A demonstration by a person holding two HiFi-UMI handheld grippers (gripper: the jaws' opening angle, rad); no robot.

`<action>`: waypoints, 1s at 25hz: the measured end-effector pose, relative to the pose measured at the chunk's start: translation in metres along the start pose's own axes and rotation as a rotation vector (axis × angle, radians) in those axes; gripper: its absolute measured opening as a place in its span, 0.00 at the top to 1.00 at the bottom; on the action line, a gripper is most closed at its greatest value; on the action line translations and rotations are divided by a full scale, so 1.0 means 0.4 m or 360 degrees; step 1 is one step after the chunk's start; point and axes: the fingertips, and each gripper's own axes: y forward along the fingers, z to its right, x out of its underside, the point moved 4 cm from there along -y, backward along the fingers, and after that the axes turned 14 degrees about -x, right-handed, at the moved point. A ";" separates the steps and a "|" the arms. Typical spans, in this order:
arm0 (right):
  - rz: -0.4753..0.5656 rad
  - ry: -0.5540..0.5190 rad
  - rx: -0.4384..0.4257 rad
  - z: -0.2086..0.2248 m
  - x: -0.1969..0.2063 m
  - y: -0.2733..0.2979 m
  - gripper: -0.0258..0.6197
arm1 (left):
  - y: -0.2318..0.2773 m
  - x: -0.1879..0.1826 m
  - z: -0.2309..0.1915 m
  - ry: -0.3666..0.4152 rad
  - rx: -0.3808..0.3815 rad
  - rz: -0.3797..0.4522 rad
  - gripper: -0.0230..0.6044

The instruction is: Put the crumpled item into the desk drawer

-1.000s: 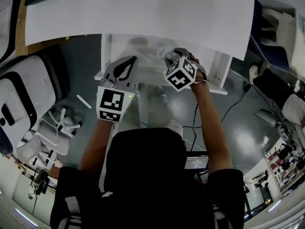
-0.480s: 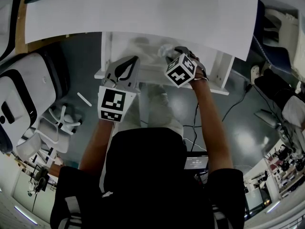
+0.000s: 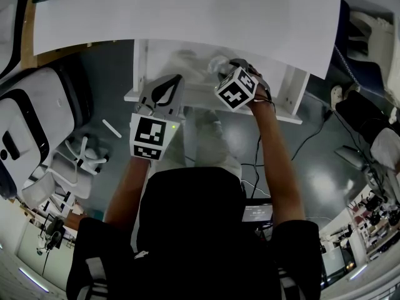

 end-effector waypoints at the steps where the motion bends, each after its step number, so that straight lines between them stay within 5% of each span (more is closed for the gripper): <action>1: 0.0002 0.0001 0.0000 0.000 0.000 0.000 0.69 | -0.001 0.002 0.001 0.0002 0.0001 -0.0003 0.95; 25: 0.0079 0.0017 0.0076 -0.007 -0.003 -0.048 0.56 | -0.026 -0.025 0.014 0.0024 0.0023 0.0044 0.95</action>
